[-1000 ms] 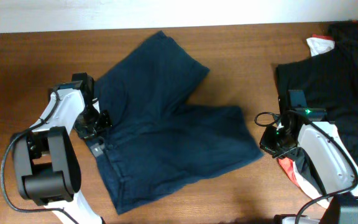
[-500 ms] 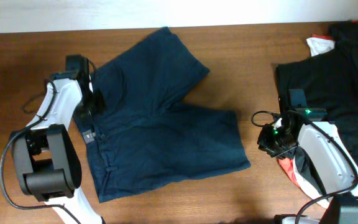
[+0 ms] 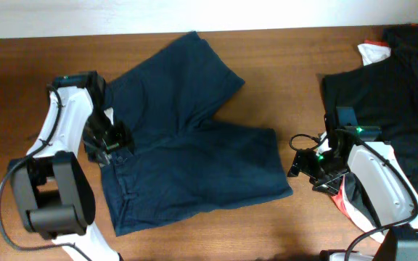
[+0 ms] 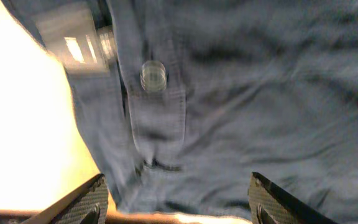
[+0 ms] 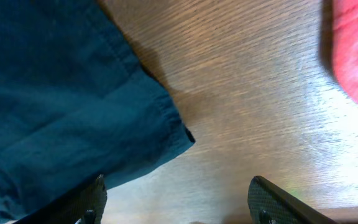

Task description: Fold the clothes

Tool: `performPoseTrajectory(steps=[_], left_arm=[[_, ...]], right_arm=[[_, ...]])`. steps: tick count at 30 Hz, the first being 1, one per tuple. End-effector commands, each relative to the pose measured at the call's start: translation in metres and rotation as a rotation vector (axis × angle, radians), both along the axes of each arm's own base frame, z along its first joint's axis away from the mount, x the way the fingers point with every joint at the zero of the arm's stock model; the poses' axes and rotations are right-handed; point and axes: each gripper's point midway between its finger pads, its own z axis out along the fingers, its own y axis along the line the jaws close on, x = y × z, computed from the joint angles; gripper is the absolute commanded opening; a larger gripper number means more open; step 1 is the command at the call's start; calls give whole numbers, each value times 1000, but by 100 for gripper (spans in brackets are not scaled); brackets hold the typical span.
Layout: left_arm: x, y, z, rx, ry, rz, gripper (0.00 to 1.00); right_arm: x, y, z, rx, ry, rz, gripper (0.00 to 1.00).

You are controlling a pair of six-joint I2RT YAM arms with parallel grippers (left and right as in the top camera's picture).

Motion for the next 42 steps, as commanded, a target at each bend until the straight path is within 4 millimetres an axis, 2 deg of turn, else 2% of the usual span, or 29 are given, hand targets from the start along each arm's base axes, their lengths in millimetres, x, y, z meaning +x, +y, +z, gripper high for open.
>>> performPoseTrajectory(steps=[1,2,5,10,13,18,23,28,32,35,38,41,42], left_arm=[[-34,-11,10,5,-56,117,74],[-41,-12,9,9,-64,129,75],[-78,-15,5,28,-84,235,76],[-127,-20,-9,60,-59,486,75],[-148,-34,-25,-6,-54,569,75],[-172,-34,-54,24,-2,677,75],[-182,-34,-73,59,22,809,75],[-163,-23,-90,78,-103,825,75],[-167,-19,-93,102,-104,833,73],[-173,-16,-93,130,-85,831,65],[-174,-14,-94,143,-88,829,45],[-174,-14,-94,143,-88,829,40],[-174,-14,-94,143,-88,828,35]], right_arm=[[-5,9,-2,47,37,-51,77],[-7,11,-4,58,43,-52,77],[-16,19,-15,100,72,-89,77],[-26,29,-40,162,85,-147,76],[-31,31,-57,173,80,-195,76],[-25,32,-62,183,43,-196,76],[-21,31,-63,181,24,-194,76],[-21,32,-63,181,25,-194,75],[-23,32,-63,181,33,-194,74],[-21,32,-63,181,25,-194,70],[-18,31,-63,182,9,-194,64],[-15,31,-63,182,-1,-193,54],[-15,31,-63,183,-4,-192,49]])
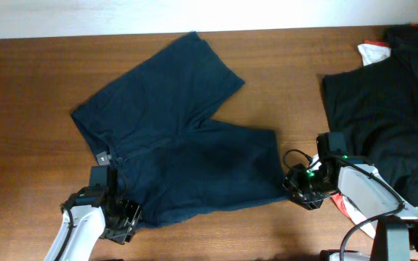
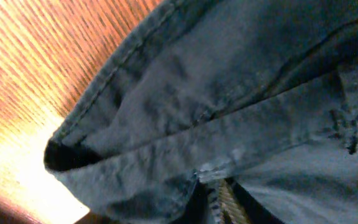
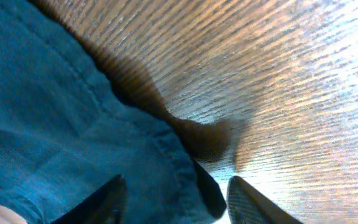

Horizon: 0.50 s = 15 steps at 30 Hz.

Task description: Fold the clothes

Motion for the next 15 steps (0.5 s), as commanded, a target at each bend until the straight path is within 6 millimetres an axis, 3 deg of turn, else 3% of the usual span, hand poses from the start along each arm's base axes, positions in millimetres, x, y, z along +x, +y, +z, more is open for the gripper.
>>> performPoseTrajectory(steps=[1,6,7,8,9,12,15], left_arm=[[-14,12,-12,72,40,-13,34],[-15,12,-12,69,39,-65,34],[-15,12,-12,69,37,-76,28],[-15,12,-12,67,34,-95,8],[-14,9,-11,49,25,-125,1],[1,-3,0,-21,-44,-266,1],[23,-3,26,-19,-102,-369,0]], right_arm=[[-1,2,-1,8,0,6,45],[-3,3,-2,8,6,7,7],[-4,3,-2,8,8,8,4],[-5,3,-2,8,12,7,4],[-3,3,-2,7,2,17,4],[13,-8,9,-25,-64,30,4],[44,-26,49,-44,-171,22,4]])
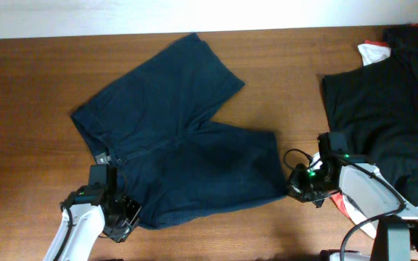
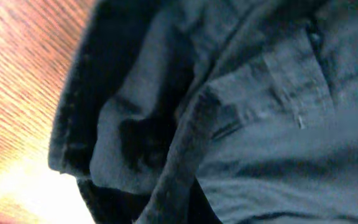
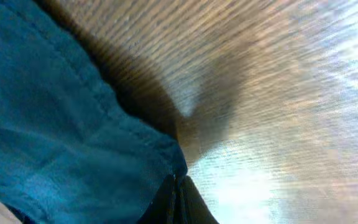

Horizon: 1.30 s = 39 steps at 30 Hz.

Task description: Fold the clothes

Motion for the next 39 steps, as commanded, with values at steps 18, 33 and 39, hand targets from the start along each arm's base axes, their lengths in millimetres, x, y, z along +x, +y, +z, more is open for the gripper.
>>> performPoseTrajectory(steps=[18,33,39], left_arm=[[56,-60,163,74,-249,-702,1],[93,-64,196,173,-420,-343,0],[119,-65,178,209,-397,-228,0]], right_arm=[[53,-117,242,-559,-413,-60,4],[141,-120,280,-582,-715,55,4],[202,-96,261,-553,-792,124,4]])
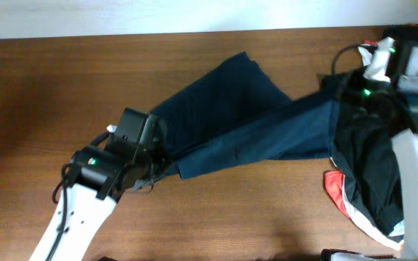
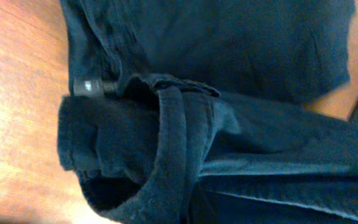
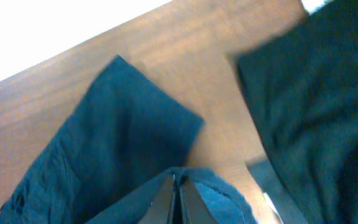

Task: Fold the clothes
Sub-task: 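Lift the near edge with both grippers and fold it toward the far edge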

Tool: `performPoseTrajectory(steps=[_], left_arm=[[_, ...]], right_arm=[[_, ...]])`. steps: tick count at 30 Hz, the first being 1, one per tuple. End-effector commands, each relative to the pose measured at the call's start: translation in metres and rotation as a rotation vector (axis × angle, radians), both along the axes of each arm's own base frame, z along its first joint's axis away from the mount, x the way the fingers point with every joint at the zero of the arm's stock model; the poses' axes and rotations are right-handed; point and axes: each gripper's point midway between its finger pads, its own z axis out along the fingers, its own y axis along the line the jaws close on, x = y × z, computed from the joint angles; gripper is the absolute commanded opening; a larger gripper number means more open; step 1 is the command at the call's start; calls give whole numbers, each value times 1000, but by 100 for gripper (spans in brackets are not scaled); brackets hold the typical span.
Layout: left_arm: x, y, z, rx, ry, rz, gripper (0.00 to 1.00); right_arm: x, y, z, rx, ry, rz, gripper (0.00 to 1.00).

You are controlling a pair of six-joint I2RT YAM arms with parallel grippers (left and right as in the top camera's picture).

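Note:
Dark navy shorts point(image 1: 245, 119) hang stretched in a band between my two grippers, above the wooden table point(image 1: 35, 94). My left gripper point(image 1: 153, 161) is shut on the waistband end; in the left wrist view the bunched waistband point(image 2: 166, 130) covers its fingers. My right gripper point(image 3: 178, 186) is shut on a leg hem point(image 3: 216, 180), seen in the overhead view as the right gripper point(image 1: 337, 101) at the right end of the band. The other leg point(image 1: 227, 87) trails toward the far side of the table.
A pile of black clothes point(image 1: 383, 145) lies at the right, under my right arm. A red and white garment point(image 1: 339, 190) sticks out at its near edge, and a white piece point(image 1: 372, 54) shows at the far right. Bare wood spreads at the left.
The shorts lay flat with both grippers shut low on their near corners. Now they are lifted and stretched, my left gripper nearer the middle and my right gripper far back right over the black pile.
First the shorts lay spread flat, my left gripper open over the waistband button and my right open beside a leg hem. Then both were down at the near waistband corner and hem corner, then shut on them. Now the shorts hang stretched between them.

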Motion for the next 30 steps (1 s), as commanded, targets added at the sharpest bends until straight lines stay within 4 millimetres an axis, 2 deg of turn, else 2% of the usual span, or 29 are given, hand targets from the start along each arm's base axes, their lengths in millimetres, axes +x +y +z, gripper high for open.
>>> performPoseTrajectory(steps=[1,6,9,12,16,18,19,23,26,30], left_arm=[[20,28,-23,138,27,171,1],[37,55,-56,243,99,348,1],[54,65,-73,251,115,403,1],[70,80,-86,242,118,468,1],[86,97,-101,233,118,530,6],[92,100,-106,229,112,543,8],[96,102,-108,226,106,549,12],[108,108,-112,217,75,572,24],[122,111,-114,199,36,591,24],[129,110,-120,194,25,591,23]], right_arm=[[33,-6,-3,-80,-44,-19,4],[74,20,-34,-79,-51,44,4],[92,30,-44,-79,-72,65,4],[110,44,-46,-75,-124,95,4],[133,62,-37,-73,-225,125,4],[142,71,-35,-72,-262,140,4],[145,74,-38,-73,-268,144,4],[155,82,-60,-68,-247,155,4],[159,84,-87,-68,-197,160,4],[168,88,-106,-62,-189,171,4]])
